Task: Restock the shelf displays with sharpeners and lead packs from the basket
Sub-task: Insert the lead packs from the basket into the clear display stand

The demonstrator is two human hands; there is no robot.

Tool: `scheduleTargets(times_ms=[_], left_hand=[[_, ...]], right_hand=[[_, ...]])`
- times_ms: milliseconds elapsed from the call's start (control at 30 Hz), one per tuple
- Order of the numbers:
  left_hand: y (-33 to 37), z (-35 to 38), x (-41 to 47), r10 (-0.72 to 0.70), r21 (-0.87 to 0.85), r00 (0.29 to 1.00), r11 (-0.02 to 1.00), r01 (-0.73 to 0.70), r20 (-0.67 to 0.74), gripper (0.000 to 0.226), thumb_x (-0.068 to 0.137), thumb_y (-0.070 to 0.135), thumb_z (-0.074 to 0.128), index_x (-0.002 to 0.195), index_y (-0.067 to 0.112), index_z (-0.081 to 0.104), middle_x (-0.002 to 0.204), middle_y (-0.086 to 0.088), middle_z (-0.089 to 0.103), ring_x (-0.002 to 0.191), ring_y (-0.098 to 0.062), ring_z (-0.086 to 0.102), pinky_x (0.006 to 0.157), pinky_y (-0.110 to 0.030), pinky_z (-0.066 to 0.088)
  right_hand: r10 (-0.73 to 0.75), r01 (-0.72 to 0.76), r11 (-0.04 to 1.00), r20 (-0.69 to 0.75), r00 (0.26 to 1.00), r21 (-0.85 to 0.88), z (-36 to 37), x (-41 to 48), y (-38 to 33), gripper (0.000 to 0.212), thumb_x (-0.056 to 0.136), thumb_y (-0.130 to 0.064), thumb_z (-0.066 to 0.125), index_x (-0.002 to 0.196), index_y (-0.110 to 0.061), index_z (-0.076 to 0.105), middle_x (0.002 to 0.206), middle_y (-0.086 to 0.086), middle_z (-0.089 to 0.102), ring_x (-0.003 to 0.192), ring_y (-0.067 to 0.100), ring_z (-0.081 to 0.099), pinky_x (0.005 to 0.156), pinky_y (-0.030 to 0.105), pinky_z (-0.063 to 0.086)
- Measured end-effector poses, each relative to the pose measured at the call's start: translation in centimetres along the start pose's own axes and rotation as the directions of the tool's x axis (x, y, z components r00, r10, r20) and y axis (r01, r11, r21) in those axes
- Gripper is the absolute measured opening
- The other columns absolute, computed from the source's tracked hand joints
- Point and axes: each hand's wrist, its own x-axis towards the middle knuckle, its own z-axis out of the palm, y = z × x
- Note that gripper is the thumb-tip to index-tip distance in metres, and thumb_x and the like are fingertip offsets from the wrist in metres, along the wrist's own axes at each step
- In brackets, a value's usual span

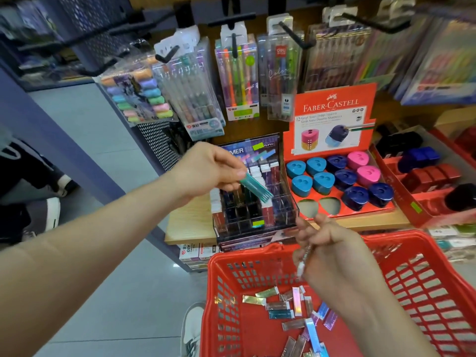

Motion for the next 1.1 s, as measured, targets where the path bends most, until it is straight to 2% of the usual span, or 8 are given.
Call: scheduleTargets(times_ms=[133, 200, 333, 567, 700, 800, 967, 1100], left_hand=[[-1.3, -1.0, 1.3, 0.080, 0.196, 0.974, 0.980, -0.038, -0.213, 0.010, 0.081, 0.005, 0.073, 0.076, 0.013, 0.071, 0.063, -0.004, 0.069, 0.059, -0.012, 0.067, 0.061, -0.021, 0.055], [-1.8, -0.6, 1.8, 0.125, 0.308, 0.962, 0.950, -0.046, -0.241, 0.008, 0.082, 0.009, 0.074, 0.077, 0.015, 0.072, 0.066, -0.005, 0.070, 0.060, -0.012, 0.067, 0.065, -0.024, 0.057], [-2.5, 0.6, 2.4, 0.205, 0.476, 0.959, 0.875, -0.089, -0.197, 0.002, 0.082, 0.018, 0.074, 0.080, 0.018, 0.073, 0.069, 0.002, 0.070, 0.068, -0.013, 0.068, 0.076, -0.032, 0.057], [-2.7, 2.0, 2.5, 0.319, 0.666, 0.944, 0.723, -0.184, -0.086, 0.013, 0.086, 0.025, 0.069, 0.092, 0.015, 0.074, 0.081, 0.004, 0.069, 0.079, -0.013, 0.064, 0.082, -0.033, 0.052], [-2.5, 2.1, 2.8, 0.346, 0.702, 0.937, 0.678, -0.218, -0.044, 0.014, 0.089, 0.024, 0.065, 0.091, 0.012, 0.073, 0.083, 0.000, 0.070, 0.078, -0.016, 0.063, 0.080, -0.033, 0.051], [-2.4, 2.1, 3.0, 0.348, 0.741, 0.937, 0.628, -0.238, 0.006, 0.012, 0.090, 0.024, 0.063, 0.092, 0.015, 0.072, 0.083, 0.002, 0.068, 0.079, -0.016, 0.061, 0.078, -0.031, 0.049], [-3.1, 2.4, 3.2, 0.364, 0.785, 0.929, 0.557, -0.272, 0.065, 0.014, 0.091, 0.027, 0.062, 0.091, 0.016, 0.071, 0.082, 0.004, 0.063, 0.079, -0.017, 0.058, 0.073, -0.028, 0.044], [-3.9, 3.1, 3.3, 0.421, 0.810, 0.904, 0.505, -0.298, 0.070, 0.018, 0.090, 0.030, 0.063, 0.098, 0.016, 0.071, 0.095, -0.001, 0.065, 0.090, -0.018, 0.059, 0.080, -0.032, 0.049]], right_hand=[[0.032, -0.035, 0.997, 0.033, 0.999, 0.071, -0.8, 0.1, -0.1, 0.058, 0.073, 0.026, 0.026, 0.103, -0.016, 0.052, 0.098, 0.013, 0.052, 0.064, 0.012, 0.048, 0.045, 0.023, 0.043], [0.042, -0.046, 0.996, 0.047, 0.998, 0.080, -1.1, 0.4, 0.2, 0.058, 0.077, 0.026, 0.038, 0.113, -0.015, 0.056, 0.091, 0.014, 0.055, 0.063, 0.013, 0.055, 0.050, 0.024, 0.054], [0.020, -0.021, 0.997, 0.017, 1.000, 0.077, -1.3, 0.5, 0.5, 0.041, 0.066, 0.011, 0.059, 0.105, -0.003, 0.062, 0.084, 0.011, 0.061, 0.072, 0.013, 0.064, 0.068, 0.019, 0.058], [0.122, -0.122, 0.991, -0.001, 0.993, 0.051, -1.5, -0.4, 0.2, 0.020, 0.085, -0.004, 0.059, 0.106, -0.003, 0.062, 0.103, 0.024, 0.067, 0.080, 0.030, 0.074, 0.058, 0.032, 0.060], [0.072, -0.072, 0.996, -0.013, 0.997, -0.046, -1.4, -0.7, 0.1, 0.019, 0.093, -0.009, 0.054, 0.109, -0.007, 0.063, 0.075, 0.010, 0.060, 0.052, 0.015, 0.061, 0.038, 0.015, 0.044], [0.038, -0.035, 0.994, 0.027, 0.999, -0.105, -1.7, -0.5, 0.1, 0.029, 0.091, 0.002, 0.053, 0.117, -0.004, 0.065, 0.076, 0.008, 0.059, 0.057, 0.012, 0.054, 0.045, 0.017, 0.048], [-0.036, 0.036, 0.978, 0.003, 0.999, -0.204, -1.6, -0.4, -0.2, 0.029, 0.070, 0.001, 0.067, 0.097, -0.007, 0.070, 0.069, 0.005, 0.065, 0.057, 0.008, 0.056, 0.048, 0.013, 0.046], [-0.039, 0.037, 0.995, -0.017, 0.999, -0.095, -1.7, -0.2, -0.1, 0.018, 0.066, 0.000, 0.067, 0.082, -0.008, 0.067, 0.072, 0.004, 0.061, 0.059, 0.005, 0.051, 0.048, 0.011, 0.043]])
